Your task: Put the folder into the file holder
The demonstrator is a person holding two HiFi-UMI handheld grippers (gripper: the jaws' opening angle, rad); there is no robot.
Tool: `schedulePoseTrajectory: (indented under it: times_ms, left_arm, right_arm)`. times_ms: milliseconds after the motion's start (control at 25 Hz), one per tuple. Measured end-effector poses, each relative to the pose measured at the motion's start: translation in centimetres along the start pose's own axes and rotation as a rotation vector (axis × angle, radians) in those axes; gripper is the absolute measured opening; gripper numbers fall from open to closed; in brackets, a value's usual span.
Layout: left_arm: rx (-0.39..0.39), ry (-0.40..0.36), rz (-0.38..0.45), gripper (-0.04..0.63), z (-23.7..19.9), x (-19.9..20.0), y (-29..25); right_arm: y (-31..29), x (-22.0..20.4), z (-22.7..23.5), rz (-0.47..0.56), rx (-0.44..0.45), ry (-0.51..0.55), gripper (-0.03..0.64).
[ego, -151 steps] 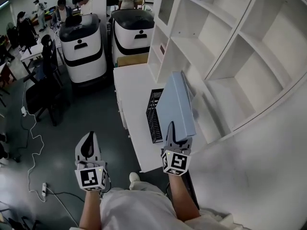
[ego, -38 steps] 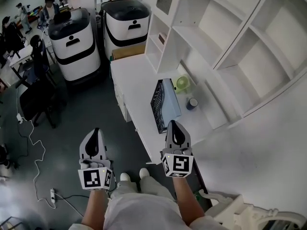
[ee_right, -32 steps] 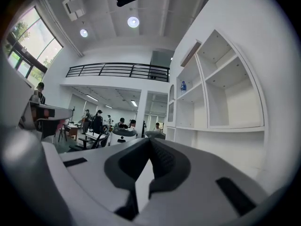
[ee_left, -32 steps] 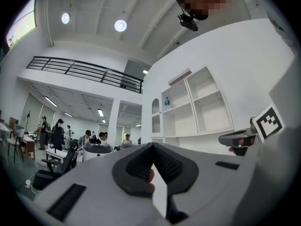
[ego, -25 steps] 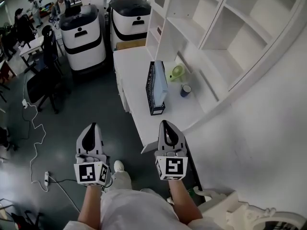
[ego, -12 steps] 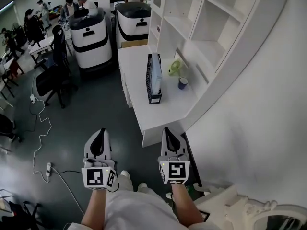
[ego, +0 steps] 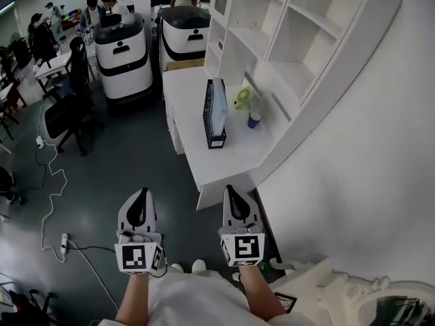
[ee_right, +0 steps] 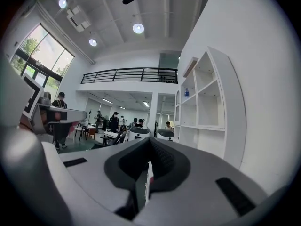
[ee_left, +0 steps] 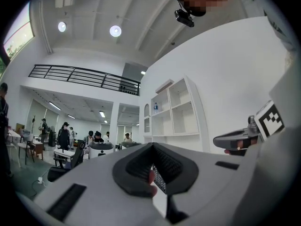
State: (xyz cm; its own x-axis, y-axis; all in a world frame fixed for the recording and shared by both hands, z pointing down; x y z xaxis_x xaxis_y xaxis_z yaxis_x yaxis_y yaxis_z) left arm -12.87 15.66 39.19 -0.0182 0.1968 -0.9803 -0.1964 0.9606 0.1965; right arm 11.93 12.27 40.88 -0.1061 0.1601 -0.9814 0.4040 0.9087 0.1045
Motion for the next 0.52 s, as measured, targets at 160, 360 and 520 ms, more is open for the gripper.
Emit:
schedulePoseTrajectory:
  times_ms: [160,360,520]
  left_arm:
    - [-0.005,0.062,0.009,-0.009,-1.8,0.2,0.5]
    - [-0.035,0.101,0.019,-0.009,-3.3,0.2,0.7]
    - [-0.023,0.024,0.015,-0.009,-3.7,-0.4,0.6]
  right_arm:
    - [-0.7,-0.1,-1.4,-0.012,0.005,-0.018,-0.002]
    - [-1.5,-0.1,-2.6,-0.005,-0.01,-0.031,-0.002]
    - [-1.7,0.5,-3.1,0.008,-0.024,-0.026,-0.002]
Point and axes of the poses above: the fingertips, and each gripper's own axes: y backward along the fingers, z to its right, x out of its top, the point moved 8 cm from there along y, backward along the fingers, and after that the axes turned 5 degrees about z, right-handed, at the moved point
